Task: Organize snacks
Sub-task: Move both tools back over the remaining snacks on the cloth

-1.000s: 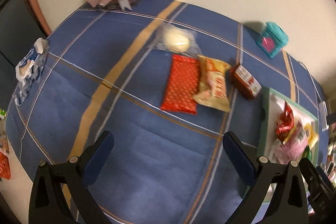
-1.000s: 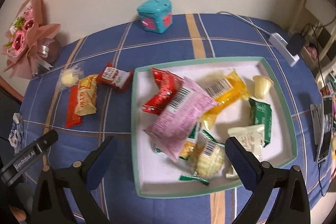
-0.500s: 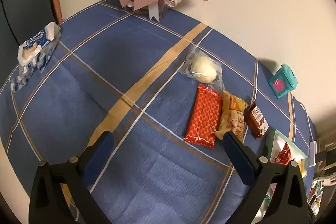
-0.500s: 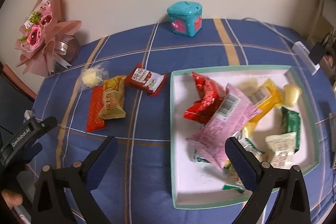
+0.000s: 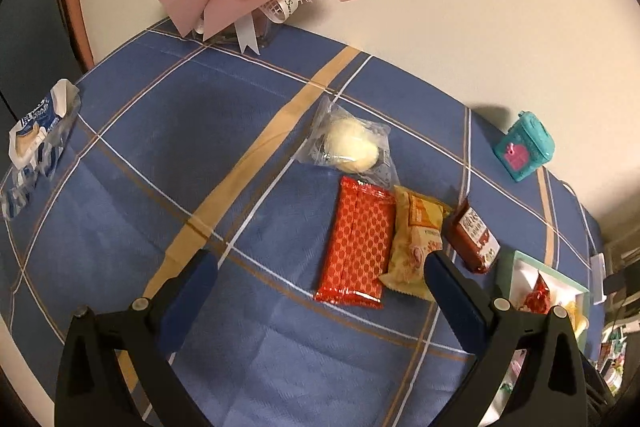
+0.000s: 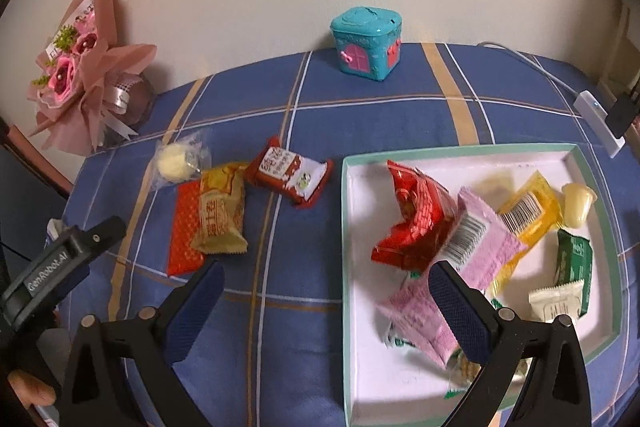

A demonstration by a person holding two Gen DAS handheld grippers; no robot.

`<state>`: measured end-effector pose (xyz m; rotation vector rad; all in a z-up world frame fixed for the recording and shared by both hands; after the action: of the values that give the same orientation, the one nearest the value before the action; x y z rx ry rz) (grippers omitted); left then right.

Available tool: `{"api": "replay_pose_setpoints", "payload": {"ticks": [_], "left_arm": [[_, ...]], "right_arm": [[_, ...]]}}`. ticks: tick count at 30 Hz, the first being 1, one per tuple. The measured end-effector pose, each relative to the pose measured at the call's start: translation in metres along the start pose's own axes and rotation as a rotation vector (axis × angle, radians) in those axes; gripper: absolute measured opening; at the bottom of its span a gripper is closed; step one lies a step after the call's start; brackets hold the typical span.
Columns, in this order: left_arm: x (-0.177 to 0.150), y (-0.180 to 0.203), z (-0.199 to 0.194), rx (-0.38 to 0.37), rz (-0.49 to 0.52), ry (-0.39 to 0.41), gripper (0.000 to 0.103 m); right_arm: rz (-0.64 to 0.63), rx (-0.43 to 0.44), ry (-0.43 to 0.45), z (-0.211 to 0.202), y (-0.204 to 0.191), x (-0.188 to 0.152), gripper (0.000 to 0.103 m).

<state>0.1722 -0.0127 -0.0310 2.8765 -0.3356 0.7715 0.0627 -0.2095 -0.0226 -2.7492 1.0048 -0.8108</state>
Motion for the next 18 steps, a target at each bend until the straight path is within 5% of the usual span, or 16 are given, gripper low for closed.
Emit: {"api": "replay_pose_setpoints", "payload": {"ticks": [18], "left_arm": [[0.026,-0.013,0.046,0.089,-0.063,-0.097,0.103]], "right_arm": [[-0.022,-0.005,-0.017,0.043,-0.036,0.028,0.103]]}}
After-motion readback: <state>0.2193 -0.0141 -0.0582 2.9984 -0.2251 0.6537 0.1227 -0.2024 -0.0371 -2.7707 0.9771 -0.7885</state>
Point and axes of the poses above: each gripper's, at about its wrist camera, not at the fingertips, and z roughly the way its jaws point, y to its right, x to its top, the point moved 4 cm from there along z, roughly the way its jaws point, and after that the axes turned 10 degrees about z, right-handed, at the moved point
